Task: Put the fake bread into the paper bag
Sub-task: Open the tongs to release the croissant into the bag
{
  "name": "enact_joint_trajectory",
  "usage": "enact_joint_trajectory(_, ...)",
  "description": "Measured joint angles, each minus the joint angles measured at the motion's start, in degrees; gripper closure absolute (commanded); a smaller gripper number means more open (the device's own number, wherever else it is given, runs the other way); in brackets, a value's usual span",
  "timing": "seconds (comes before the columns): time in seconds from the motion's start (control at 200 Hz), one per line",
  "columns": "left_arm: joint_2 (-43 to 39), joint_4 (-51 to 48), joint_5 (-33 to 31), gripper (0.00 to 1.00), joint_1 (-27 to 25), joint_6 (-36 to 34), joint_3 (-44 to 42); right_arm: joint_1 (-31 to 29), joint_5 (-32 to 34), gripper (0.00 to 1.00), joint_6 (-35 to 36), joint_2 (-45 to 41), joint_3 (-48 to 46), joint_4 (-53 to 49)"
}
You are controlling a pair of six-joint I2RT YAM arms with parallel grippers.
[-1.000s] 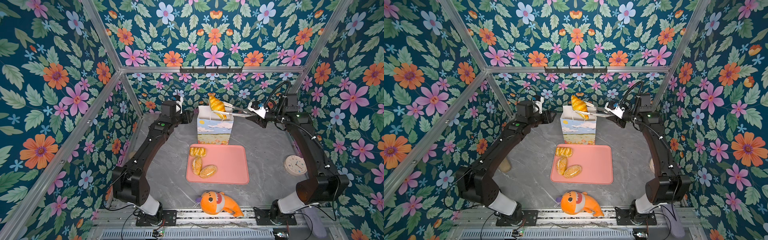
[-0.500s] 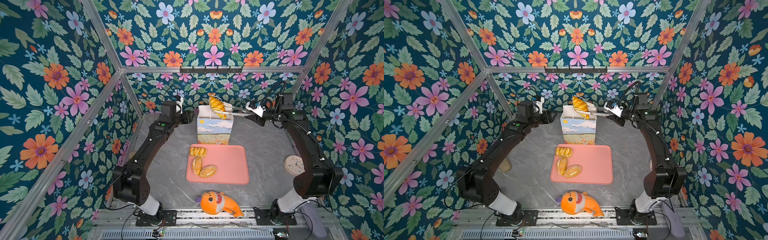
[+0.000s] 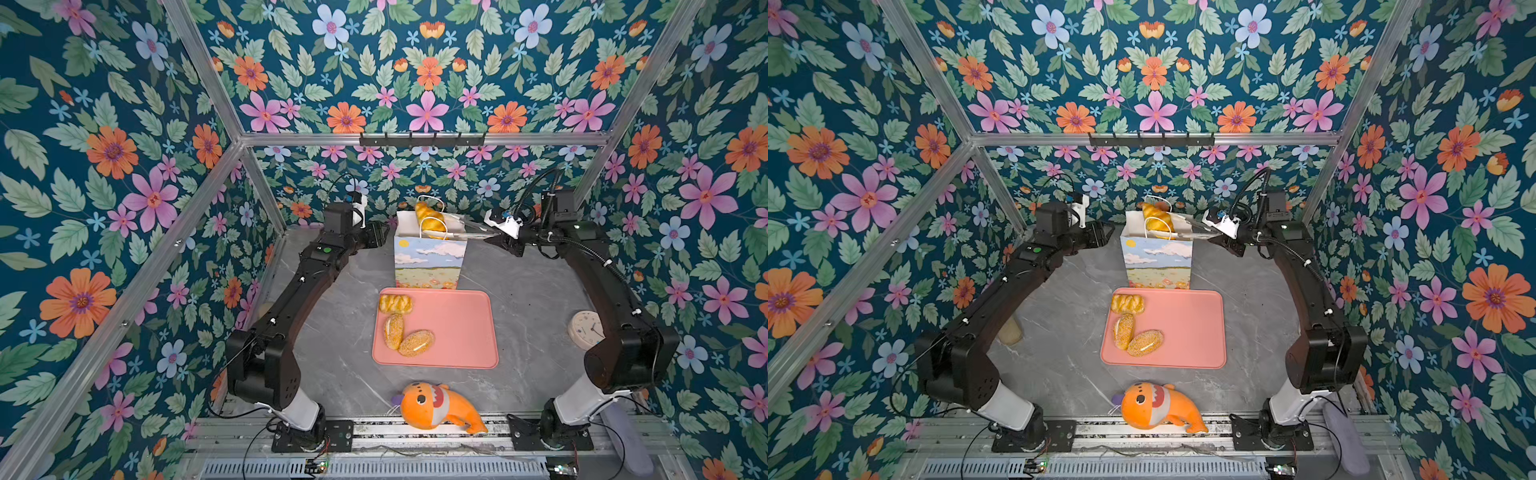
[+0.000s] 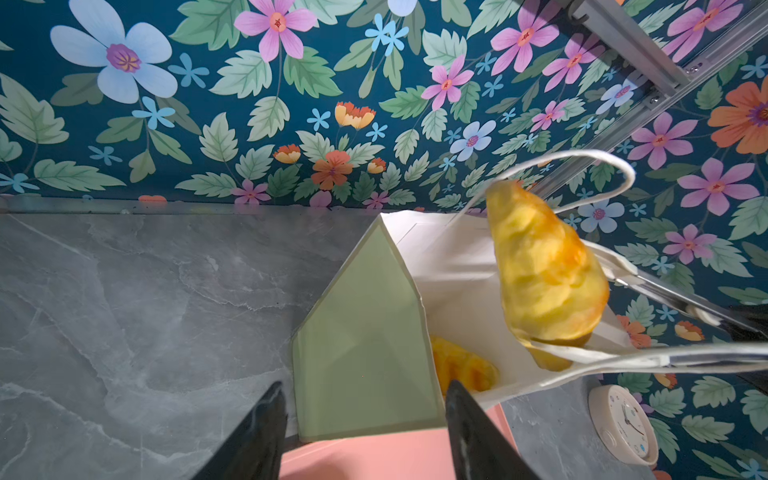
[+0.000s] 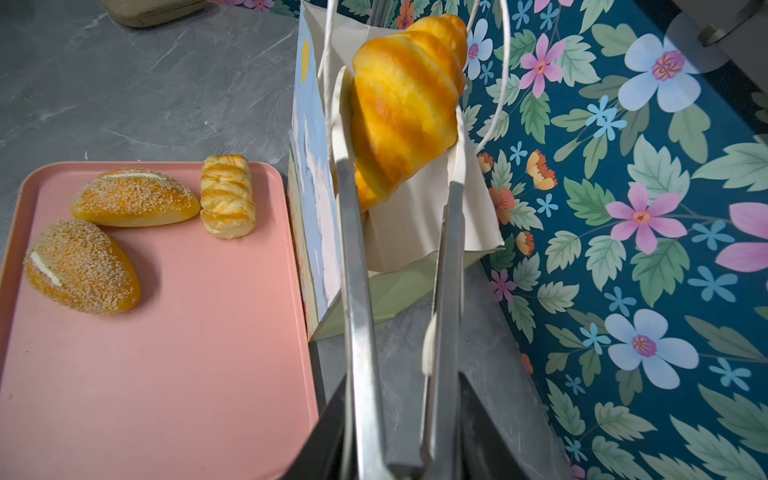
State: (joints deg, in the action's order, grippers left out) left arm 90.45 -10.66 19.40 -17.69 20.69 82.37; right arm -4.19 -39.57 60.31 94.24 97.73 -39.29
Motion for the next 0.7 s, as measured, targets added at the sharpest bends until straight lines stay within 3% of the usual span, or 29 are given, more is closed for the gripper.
enact_joint_trajectory(0.39,0.11,0.31,0.04,0.38,0.02,0.11,-0.44,-1.07,2.19,0.58,0.22,0.0,-0.57,0.09)
enact_joint_trajectory(0.7,0.26,0.37,0.22,0.38,0.09,0.11,-0.46,-1.22,1.68,0.59,-1.46,-2.32,-0.63,0.09)
